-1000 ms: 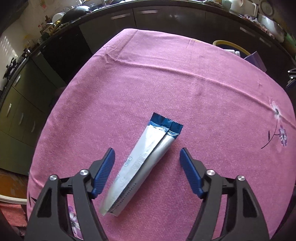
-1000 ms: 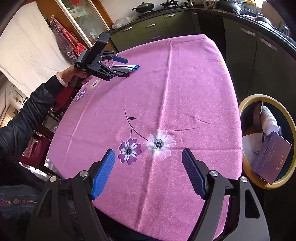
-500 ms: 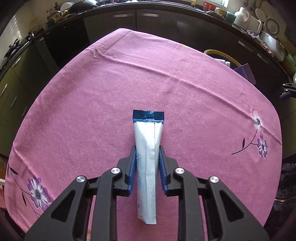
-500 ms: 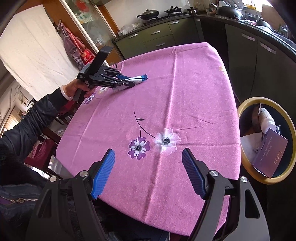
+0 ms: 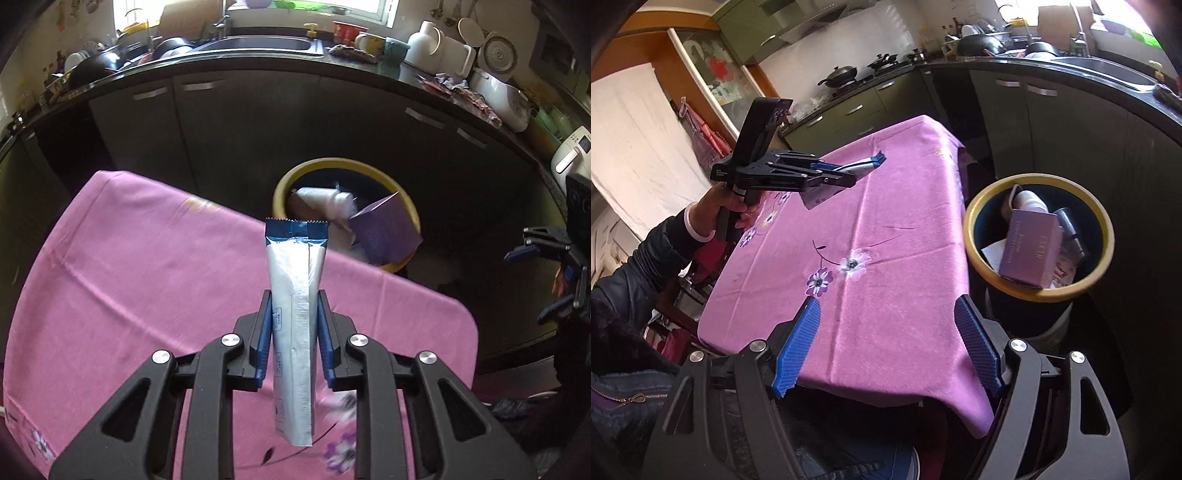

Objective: Collect trash

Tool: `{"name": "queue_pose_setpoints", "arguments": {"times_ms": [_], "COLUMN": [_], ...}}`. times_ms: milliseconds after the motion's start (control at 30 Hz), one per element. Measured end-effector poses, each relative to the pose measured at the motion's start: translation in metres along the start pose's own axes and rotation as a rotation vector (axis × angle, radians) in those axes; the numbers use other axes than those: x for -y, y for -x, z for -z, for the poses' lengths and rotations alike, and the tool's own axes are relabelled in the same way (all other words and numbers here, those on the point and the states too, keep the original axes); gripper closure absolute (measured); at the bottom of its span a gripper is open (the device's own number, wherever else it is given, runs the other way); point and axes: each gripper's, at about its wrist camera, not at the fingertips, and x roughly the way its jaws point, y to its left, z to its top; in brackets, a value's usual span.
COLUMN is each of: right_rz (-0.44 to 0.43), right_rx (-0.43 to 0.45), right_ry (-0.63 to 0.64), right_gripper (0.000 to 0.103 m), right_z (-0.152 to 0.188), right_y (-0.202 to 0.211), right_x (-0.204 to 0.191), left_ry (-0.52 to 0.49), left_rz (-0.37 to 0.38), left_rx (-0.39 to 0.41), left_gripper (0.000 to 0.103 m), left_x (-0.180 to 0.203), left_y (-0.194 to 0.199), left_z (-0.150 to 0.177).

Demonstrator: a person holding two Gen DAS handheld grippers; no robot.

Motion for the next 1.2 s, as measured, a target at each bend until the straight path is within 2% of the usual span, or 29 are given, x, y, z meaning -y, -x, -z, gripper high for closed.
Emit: {"name": "queue_pose_setpoints", "arguments": {"times_ms": [167,433,567,633,667,767,800,833,933,967,1033,1200], "right_rz": [-0.011,-0.041,-0.051,-0.056,-0.058,-0.067,-0.072,-0.078,-0.097,-0.095,-0.091,-0.003], "right_rx": [0.034,0.072,0.085,0.09,0.091,0.09,0.089,0.089,0.082,0.079,0.08,0.143], "right_ry": [-0.048,-0.099,-0.106,-0.107,-0.106,-0.103,-0.1,-0.097,-0.082,-0.071,-0.041,0.039], "right_gripper": [0.028,0.027,0.025,0.025,0.025,0.025,0.025,0.024,0.024,0.024,0.024,0.019], "right_z": [0.017,0.035,0.04,0.041,0.041,0.04,0.04,0.039,0.037,0.036,0.033,0.024], "right_y": [0.018,0.031,0.034,0.035,0.035,0.034,0.032,0.03,0.021,0.017,0.01,0.0], "right_x": [0.025,0.049,0.052,0.051,0.05,0.046,0.044,0.042,0.032,0.026,0.013,-0.024], "left_ry": [0.111,0.273,0.354,0.375,0.383,0.362,0.353,0.344,0.333,0.331,0.333,0.388], "left_rz": [0.044,-0.018,-0.04,-0.059,-0.061,-0.084,-0.097,-0.11,-0.176,-0.2,-0.283,-0.52], "left_rx": [-0.038,-0.05,-0.052,-0.047,-0.043,0.004,0.033,0.062,0.187,0.229,0.321,0.472], "left_gripper": [0.081,0.08,0.071,0.058,0.057,0.056,0.051,0.041,0.02,0.018,0.008,0.007], "left_x": [0.028,0.04,0.037,0.035,0.036,0.041,0.044,0.047,0.057,0.06,0.068,0.084], "left_y": [-0.063,-0.13,-0.146,-0.147,-0.144,-0.124,-0.112,-0.101,-0.047,-0.029,0.014,0.103], "left_z": [-0.052,-0.089,-0.088,-0.085,-0.083,-0.075,-0.07,-0.066,-0.035,-0.023,0.01,0.098]}}
